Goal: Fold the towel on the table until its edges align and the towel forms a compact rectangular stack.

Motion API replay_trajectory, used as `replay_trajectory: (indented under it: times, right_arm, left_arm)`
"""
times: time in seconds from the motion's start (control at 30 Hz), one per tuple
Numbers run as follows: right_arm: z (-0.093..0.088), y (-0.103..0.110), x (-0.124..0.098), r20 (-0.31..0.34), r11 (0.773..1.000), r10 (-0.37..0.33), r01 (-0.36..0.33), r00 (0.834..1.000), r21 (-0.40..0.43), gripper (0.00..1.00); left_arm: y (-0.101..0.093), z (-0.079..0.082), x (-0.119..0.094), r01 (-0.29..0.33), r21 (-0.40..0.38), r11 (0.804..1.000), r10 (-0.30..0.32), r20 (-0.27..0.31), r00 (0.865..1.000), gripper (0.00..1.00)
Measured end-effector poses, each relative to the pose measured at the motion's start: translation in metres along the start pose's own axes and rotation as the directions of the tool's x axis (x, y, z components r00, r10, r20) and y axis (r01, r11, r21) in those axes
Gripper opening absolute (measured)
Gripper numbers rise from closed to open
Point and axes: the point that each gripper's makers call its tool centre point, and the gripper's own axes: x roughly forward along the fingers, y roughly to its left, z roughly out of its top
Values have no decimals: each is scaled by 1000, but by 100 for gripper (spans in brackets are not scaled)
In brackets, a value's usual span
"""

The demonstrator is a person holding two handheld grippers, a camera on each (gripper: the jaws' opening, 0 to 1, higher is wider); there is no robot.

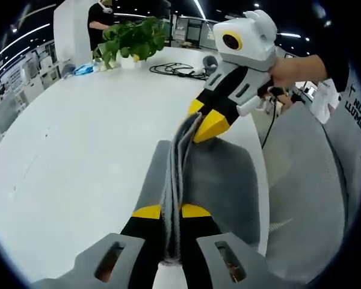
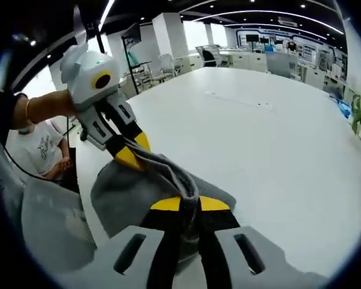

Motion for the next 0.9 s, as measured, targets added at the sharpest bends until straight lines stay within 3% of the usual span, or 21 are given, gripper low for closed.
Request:
replay_trajectory:
  times: [0.2, 0.4, 0.5, 0.9]
  right_arm:
    - [-3, -10, 12, -12, 1000, -12, 12, 1000, 21, 6]
    - [-8, -14, 17, -26, 999, -17, 18, 1000, 43, 6]
    - [-10, -17, 22, -30, 998, -22, 24, 999, 56, 7]
    - [-16, -25, 27, -55, 996, -36, 40, 998, 83, 10]
  left_arm:
    - [12, -8, 13, 9, 6, 1000, -9, -13, 1000, 9]
    - [13, -11, 21, 19, 16, 1000, -18, -39, 999, 11]
    - [18, -14, 23, 0, 16, 1000, 0, -42, 999, 16]
    - [32, -26, 9, -53, -5, 999, 53, -55, 997, 23]
